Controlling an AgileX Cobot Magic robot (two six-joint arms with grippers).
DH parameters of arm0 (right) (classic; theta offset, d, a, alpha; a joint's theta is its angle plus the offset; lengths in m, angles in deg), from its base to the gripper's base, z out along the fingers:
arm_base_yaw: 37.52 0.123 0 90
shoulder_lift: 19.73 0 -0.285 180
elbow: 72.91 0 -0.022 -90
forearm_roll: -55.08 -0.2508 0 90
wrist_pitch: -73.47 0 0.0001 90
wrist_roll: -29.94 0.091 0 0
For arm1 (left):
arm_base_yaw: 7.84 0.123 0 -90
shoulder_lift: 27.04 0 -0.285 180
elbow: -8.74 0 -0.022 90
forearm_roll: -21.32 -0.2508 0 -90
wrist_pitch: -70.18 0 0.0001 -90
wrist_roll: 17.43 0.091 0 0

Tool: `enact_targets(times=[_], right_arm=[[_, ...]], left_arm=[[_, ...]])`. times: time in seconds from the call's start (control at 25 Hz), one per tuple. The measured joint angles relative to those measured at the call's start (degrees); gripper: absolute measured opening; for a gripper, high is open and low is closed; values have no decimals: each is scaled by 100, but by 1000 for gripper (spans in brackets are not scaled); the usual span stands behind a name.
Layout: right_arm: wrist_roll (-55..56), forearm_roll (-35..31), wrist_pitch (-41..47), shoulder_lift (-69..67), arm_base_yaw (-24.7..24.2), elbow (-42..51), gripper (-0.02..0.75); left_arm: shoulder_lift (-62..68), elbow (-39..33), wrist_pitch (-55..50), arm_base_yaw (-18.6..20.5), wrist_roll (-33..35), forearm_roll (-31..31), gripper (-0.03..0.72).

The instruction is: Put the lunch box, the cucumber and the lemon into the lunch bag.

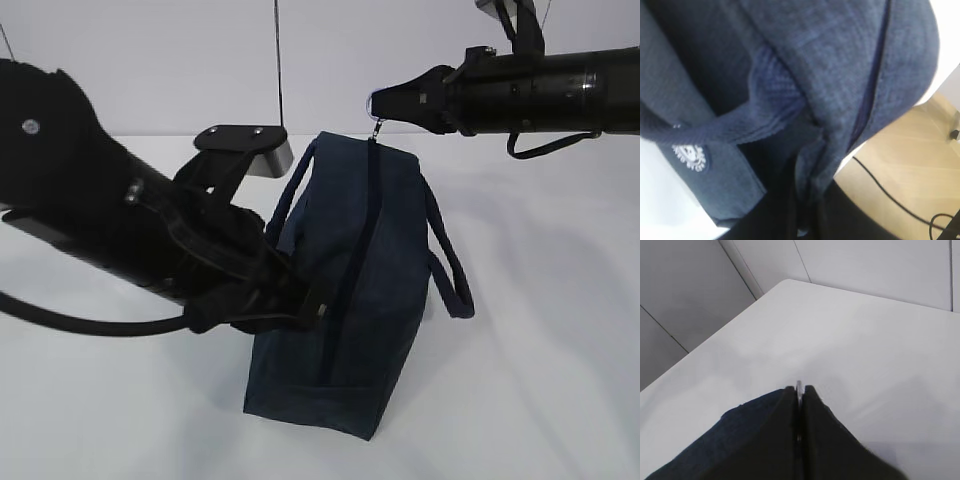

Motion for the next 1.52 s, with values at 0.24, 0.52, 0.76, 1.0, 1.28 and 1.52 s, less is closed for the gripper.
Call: enact_targets(times=[0.24,0.52,0.76,1.0,1.28,1.52], right_arm=[[-36,11,-4,-44,13,0,0],[-50,-62,124,-138,13,0,0],[-50,-64,138,-138,13,0,0],[-50,-64,151,-138,13,-11,0],[-50,-64,242,-138,13,-11,0],[-50,-64,281,-138,13,-11,0]], left_arm=[[-279,-277,132,0,0,0,-6],[-305,-300,190,0,0,-30,-6],[-305,-312,209,0,0,-30,132],[-386,-312,199,0,0,-30,300],[-1019,-309,114,576,-22,-30,312],[-930,451,-677,1190,-22,-499,319]])
